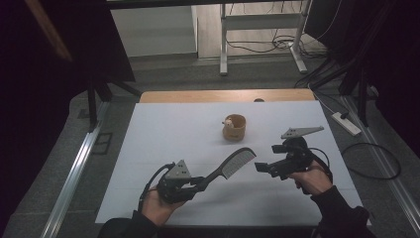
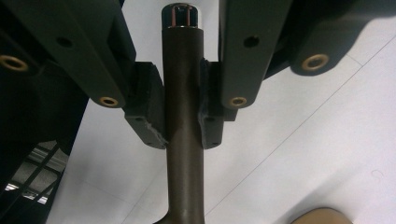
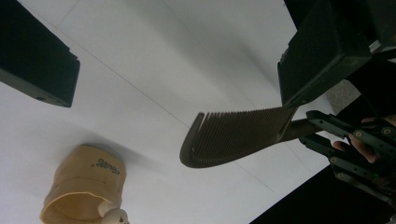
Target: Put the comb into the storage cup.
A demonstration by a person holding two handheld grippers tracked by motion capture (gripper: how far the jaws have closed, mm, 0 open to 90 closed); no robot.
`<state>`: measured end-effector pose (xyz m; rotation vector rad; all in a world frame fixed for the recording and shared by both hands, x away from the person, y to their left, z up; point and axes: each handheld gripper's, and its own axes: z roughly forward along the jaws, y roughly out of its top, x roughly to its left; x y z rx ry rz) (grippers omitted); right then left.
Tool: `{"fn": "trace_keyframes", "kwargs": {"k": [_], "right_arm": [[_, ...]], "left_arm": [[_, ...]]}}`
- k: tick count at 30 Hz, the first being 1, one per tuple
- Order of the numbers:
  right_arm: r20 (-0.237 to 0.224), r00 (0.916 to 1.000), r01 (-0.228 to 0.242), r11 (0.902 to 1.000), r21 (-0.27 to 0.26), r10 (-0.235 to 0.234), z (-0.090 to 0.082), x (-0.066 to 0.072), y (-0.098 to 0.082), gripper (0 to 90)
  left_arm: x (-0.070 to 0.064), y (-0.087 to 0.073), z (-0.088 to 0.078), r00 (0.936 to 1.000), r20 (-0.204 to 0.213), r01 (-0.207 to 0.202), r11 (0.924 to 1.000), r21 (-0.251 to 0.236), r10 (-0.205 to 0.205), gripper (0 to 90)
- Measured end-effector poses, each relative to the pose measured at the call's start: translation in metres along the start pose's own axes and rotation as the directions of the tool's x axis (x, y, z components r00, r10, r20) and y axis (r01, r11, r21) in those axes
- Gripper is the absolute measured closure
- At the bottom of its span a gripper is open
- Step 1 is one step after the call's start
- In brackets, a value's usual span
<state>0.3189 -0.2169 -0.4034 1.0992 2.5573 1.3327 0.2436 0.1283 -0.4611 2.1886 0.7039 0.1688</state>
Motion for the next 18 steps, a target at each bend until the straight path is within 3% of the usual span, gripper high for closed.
{"fn": "trace_keyframes", "kwargs": {"k": [15, 18], "right_arm": [[-0.066, 0.9933, -0.091, 0.9937, 0.065, 0.095, 0.023, -0.003, 0.018, 0.0], [-0.080, 0.9920, -0.092, 0.9926, 0.079, 0.098, 0.028, -0.003, 0.021, 0.0]], "left_arm": [[-0.002, 0.001, 0.001, 0.9999, 0.005, -0.010, 0.9999, 0.001, 0.010, 71.9], [-0.002, 0.001, 0.001, 0.9999, 0.004, -0.012, 0.9999, -0.003, 0.012, 71.9]]}}
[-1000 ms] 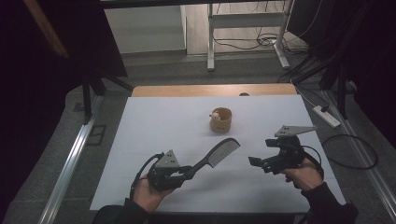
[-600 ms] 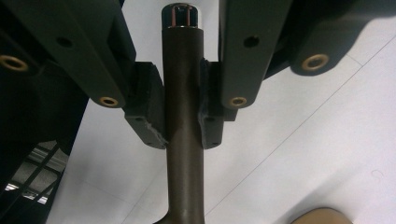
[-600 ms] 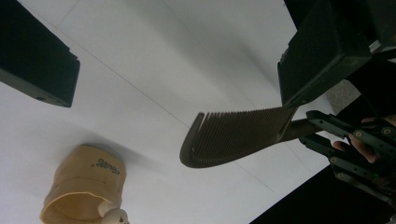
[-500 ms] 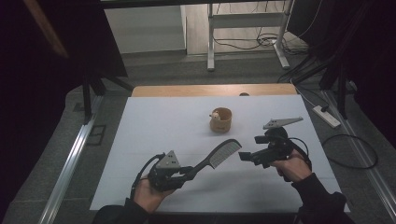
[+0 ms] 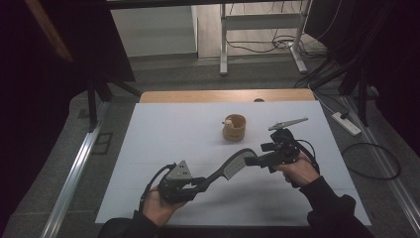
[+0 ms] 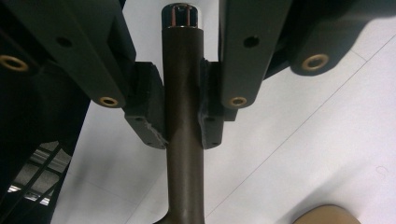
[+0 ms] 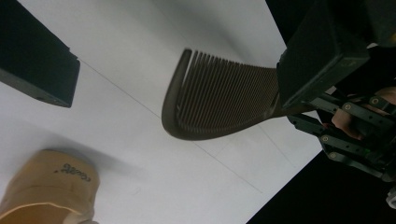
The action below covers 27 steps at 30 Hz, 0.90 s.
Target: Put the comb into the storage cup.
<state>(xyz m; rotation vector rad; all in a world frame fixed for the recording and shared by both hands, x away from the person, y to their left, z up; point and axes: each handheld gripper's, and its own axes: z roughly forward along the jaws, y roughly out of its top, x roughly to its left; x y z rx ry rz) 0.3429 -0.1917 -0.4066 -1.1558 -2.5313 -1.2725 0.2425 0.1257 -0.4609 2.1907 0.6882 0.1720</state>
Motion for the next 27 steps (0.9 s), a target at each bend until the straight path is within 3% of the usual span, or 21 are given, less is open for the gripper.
{"fn": "trace_keyframes", "kwargs": {"k": [12, 15, 17, 23, 27], "right_arm": [[-0.055, 0.9975, -0.044, 0.9989, 0.019, 0.045, 0.014, 0.002, 0.012, 1.9], [-0.051, 0.9974, -0.049, 0.9987, 0.012, 0.050, 0.015, 0.004, 0.015, 9.1], [-0.057, 0.9966, -0.059, 0.9982, 0.001, 0.059, 0.015, 0.004, 0.016, 18.7], [-0.130, 0.9862, -0.104, 0.9946, 0.001, 0.103, 0.014, 0.000, 0.018, 42.5], [-0.167, 0.9781, -0.125, 0.9922, 0.004, 0.124, 0.013, -0.002, 0.018, 53.2]], "left_arm": [[-0.002, 0.001, 0.000, 0.9999, -0.006, -0.011, 0.9998, -0.016, 0.011, 71.9], [-0.003, 0.001, 0.000, 0.9998, -0.010, -0.016, 0.9996, -0.023, 0.015, 71.9], [-0.003, 0.001, 0.000, 0.9997, -0.013, -0.021, 0.9994, -0.029, 0.021, 71.9], [-0.005, 0.001, 0.001, 0.9992, -0.015, -0.038, 0.9987, -0.034, 0.037, 71.9], [-0.007, 0.001, 0.001, 0.9985, -0.024, -0.050, 0.9978, -0.043, 0.049, 71.9]]}}
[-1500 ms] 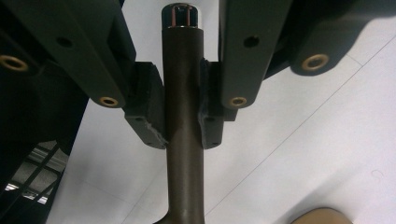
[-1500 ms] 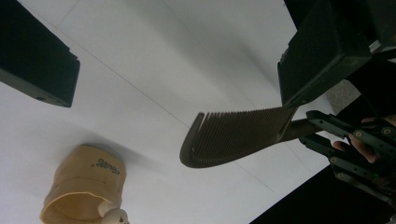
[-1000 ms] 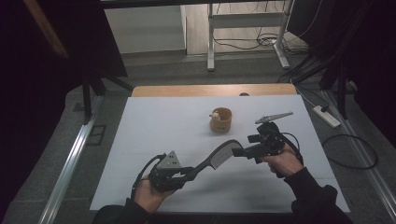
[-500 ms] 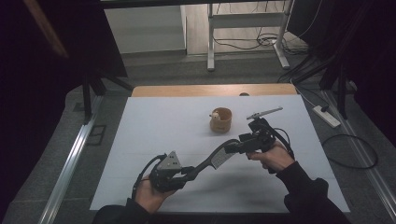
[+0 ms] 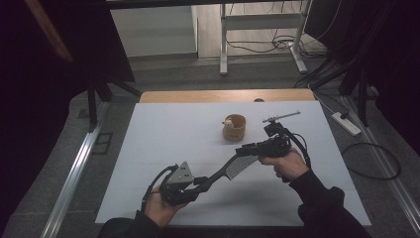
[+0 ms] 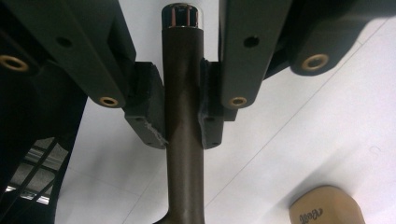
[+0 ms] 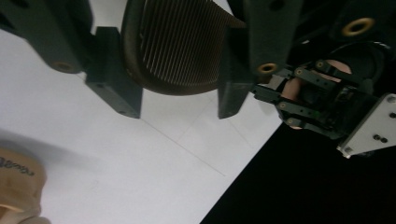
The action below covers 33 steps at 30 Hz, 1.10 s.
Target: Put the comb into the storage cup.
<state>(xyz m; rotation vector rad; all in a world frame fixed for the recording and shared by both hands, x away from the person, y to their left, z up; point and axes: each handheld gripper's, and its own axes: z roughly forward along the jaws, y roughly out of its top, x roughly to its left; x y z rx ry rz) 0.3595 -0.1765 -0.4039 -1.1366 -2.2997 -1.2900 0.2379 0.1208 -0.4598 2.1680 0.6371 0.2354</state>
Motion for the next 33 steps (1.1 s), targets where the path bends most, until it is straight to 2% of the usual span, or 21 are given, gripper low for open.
{"fn": "trace_keyframes", "kwargs": {"k": [7, 14, 19, 24, 25, 26, 27, 28, 30, 33], "right_arm": [[-0.033, 0.9984, -0.046, 0.9989, -0.012, 0.046, -0.004, -0.005, 0.001, 66.4], [-0.057, 0.9955, -0.076, 0.9971, -0.005, 0.075, -0.004, -0.008, 0.000, 70.9], [-0.091, 0.9889, -0.118, 0.9930, -0.003, 0.118, -0.003, -0.012, -0.002, 74.7], [-0.146, 0.9746, -0.172, 0.9850, -0.004, 0.170, -0.004, -0.017, -0.003, 78.9], [-0.165, 0.9692, -0.186, 0.9824, -0.008, 0.183, -0.004, -0.018, -0.003, 81.5], [-0.203, 0.9559, -0.218, 0.9759, -0.007, 0.212, -0.004, -0.020, -0.004, 83.1], [-0.213, 0.9517, -0.227, 0.9739, -0.004, 0.221, -0.004, -0.020, -0.004, 83.3], [-0.213, 0.9517, -0.227, 0.9739, -0.004, 0.221, -0.004, -0.020, -0.004, 83.3], [-0.223, 0.9464, -0.239, 0.9710, 0.004, 0.234, -0.004, -0.019, -0.004, 84.1], [-0.229, 0.9457, -0.237, 0.9714, 0.000, 0.231, -0.004, -0.017, -0.004, 84.2]], "left_arm": [[-0.002, 0.000, -0.002, 0.9998, -0.013, -0.016, 0.9997, -0.020, 0.016, 71.9], [-0.002, 0.000, -0.002, 0.9996, -0.015, -0.024, 0.9995, -0.023, 0.024, 71.9], [-0.002, -0.001, 0.000, 0.9990, -0.023, -0.039, 0.9992, -0.012, 0.039, 71.8], [0.000, -0.002, 0.003, 0.9988, -0.020, -0.045, 0.9990, -0.006, 0.044, 71.8], [0.000, -0.002, 0.004, 0.9987, -0.021, -0.047, 0.9989, 0.000, 0.047, 71.7], [0.000, -0.002, 0.005, 0.9984, -0.023, -0.052, 0.9987, 0.003, 0.052, 71.7], [0.000, -0.002, 0.006, 0.9984, -0.022, -0.053, 0.9986, 0.011, 0.053, 71.7], [0.000, -0.002, 0.006, 0.9984, -0.022, -0.053, 0.9986, 0.011, 0.053, 71.6], [0.001, -0.003, 0.009, 0.9987, -0.014, -0.049, 0.9986, 0.018, 0.049, 71.2], [0.003, -0.003, 0.008, 0.9993, -0.011, -0.035, 0.9993, 0.009, 0.035, 68.9]]}}
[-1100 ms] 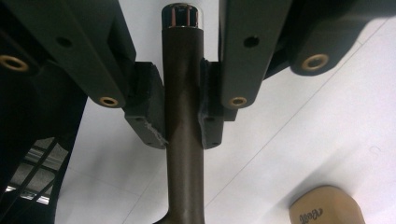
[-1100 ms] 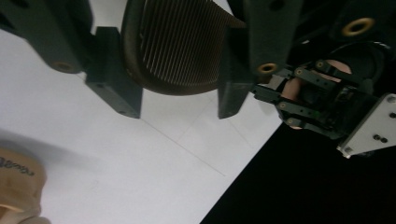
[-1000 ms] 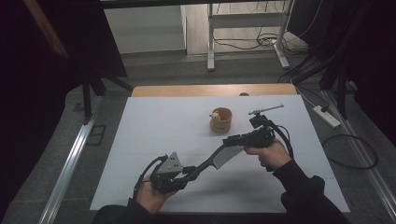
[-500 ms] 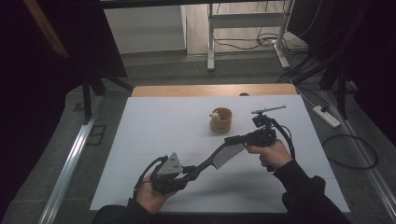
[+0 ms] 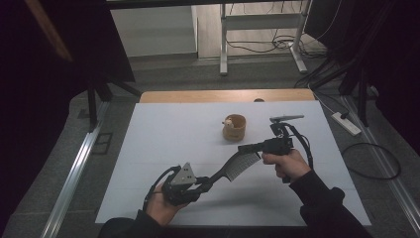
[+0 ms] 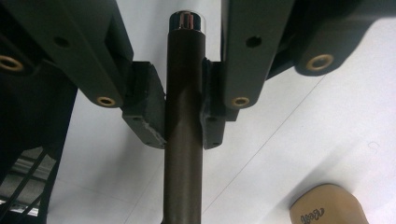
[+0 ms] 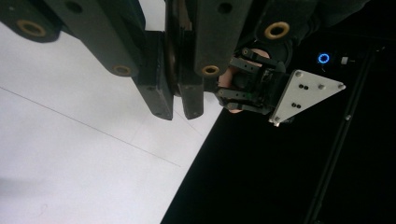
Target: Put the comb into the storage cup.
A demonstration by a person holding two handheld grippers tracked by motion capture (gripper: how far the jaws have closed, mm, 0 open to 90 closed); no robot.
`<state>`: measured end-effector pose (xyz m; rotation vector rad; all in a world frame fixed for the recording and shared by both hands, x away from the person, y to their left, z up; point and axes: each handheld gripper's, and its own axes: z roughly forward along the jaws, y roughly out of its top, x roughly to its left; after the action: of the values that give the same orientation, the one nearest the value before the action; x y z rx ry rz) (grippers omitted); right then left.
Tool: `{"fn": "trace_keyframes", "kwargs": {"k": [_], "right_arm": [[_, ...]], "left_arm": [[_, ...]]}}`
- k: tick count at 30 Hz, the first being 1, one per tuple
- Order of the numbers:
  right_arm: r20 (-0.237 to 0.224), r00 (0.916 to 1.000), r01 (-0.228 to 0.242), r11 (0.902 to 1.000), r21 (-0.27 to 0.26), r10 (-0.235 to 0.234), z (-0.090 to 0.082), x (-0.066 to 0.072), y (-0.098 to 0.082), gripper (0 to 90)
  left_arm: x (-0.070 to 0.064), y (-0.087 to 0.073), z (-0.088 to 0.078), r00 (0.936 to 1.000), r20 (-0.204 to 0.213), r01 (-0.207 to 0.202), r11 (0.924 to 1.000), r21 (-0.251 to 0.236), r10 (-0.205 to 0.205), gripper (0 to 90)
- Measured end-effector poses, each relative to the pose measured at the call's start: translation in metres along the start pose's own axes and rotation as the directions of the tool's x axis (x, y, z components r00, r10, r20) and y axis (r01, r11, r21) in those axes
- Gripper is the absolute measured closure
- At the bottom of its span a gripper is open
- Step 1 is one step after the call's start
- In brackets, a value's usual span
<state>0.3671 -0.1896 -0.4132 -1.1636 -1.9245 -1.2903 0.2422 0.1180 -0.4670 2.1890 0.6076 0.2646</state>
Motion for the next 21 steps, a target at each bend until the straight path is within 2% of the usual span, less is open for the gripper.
{"fn": "trace_keyframes", "kwargs": {"k": [2, 4, 7, 8, 12, 19, 21], "right_arm": [[-0.005, 1.0000, 0.000, 1.0000, -0.009, 0.000, 0.000, 0.001, 0.000, 84.2], [-0.006, 1.0000, 0.000, 0.9999, -0.014, 0.000, 0.000, 0.002, 0.000, 84.2], [0.009, 0.9999, 0.014, 0.9998, -0.014, -0.014, -0.001, 0.002, 0.000, 84.2], [0.013, 0.9997, 0.019, 0.9997, -0.015, -0.019, -0.001, 0.002, 0.000, 84.2], [0.028, 0.9990, 0.036, 0.9991, -0.023, -0.035, -0.002, 0.004, 0.001, 84.1], [0.056, 0.9964, 0.067, 0.9970, -0.041, -0.064, -0.005, 0.006, 0.002, 84.1], [0.060, 0.9959, 0.070, 0.9963, -0.050, -0.067, -0.007, 0.006, 0.002, 84.1]], "left_arm": [[0.001, 0.000, -0.001, 0.9999, 0.002, 0.011, 0.9999, -0.007, -0.011, 60.9], [0.002, 0.000, -0.002, 0.9999, -0.001, 0.017, 0.9998, -0.009, -0.017, 56.6], [0.004, -0.001, -0.002, 0.9995, -0.002, 0.032, 0.9994, -0.012, -0.032, 45.0], [0.006, -0.001, -0.002, 0.9988, 0.003, 0.049, 0.9987, -0.013, -0.049, 39.7], [0.010, -0.003, -0.003, 0.9969, 0.016, 0.077, 0.9970, -0.012, -0.077, 27.3], [0.017, -0.005, -0.005, 0.9902, 0.043, 0.133, 0.9910, -0.011, -0.133, 12.0], [0.017, -0.006, -0.005, 0.9901, 0.041, 0.135, 0.9909, 0.002, -0.135, 7.8]]}}
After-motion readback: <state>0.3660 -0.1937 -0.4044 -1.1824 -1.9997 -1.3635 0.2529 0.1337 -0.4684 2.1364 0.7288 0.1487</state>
